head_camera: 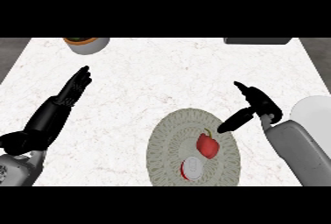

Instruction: Pick the bell pepper from the placemat and place it in the plate

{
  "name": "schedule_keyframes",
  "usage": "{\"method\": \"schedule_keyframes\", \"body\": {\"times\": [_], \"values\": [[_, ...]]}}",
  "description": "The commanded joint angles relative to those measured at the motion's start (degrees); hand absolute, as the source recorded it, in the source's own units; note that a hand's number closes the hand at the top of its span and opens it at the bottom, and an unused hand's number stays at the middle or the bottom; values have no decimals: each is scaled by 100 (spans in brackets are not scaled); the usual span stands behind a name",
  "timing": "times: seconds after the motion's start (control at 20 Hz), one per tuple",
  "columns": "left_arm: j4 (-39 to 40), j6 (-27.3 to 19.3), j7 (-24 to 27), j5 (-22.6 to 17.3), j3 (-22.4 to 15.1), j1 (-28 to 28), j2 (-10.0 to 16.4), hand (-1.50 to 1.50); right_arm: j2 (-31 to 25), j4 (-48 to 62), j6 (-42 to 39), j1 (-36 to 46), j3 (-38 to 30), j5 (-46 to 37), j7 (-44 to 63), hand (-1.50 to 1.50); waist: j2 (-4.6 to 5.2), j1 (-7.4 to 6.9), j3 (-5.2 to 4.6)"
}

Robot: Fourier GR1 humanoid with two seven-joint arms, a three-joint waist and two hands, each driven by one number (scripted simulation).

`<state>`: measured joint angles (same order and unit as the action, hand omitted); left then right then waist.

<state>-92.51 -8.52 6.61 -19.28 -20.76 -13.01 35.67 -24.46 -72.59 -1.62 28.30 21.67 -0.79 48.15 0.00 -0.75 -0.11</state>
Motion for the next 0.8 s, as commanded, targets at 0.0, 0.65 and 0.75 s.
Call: {"method": "schedule_keyframes", "body": {"times": [0.0, 0.65, 0.75], "values": [[-20, 39, 137, 149, 80, 234, -81, 0, 84, -240, -542, 432, -107, 323, 1348, -150, -15, 45, 5], [286, 247, 64, 262, 226, 30, -326, 0, -73, 612, -1511, 968, -288, 1750, 2576, -150, 19, 36, 4], [110, 97, -98, 480, 129, -25, -413, 0, -186, 637, -1481, 1128, -392, 1923, 2749, -150, 1, 49, 7]]}}
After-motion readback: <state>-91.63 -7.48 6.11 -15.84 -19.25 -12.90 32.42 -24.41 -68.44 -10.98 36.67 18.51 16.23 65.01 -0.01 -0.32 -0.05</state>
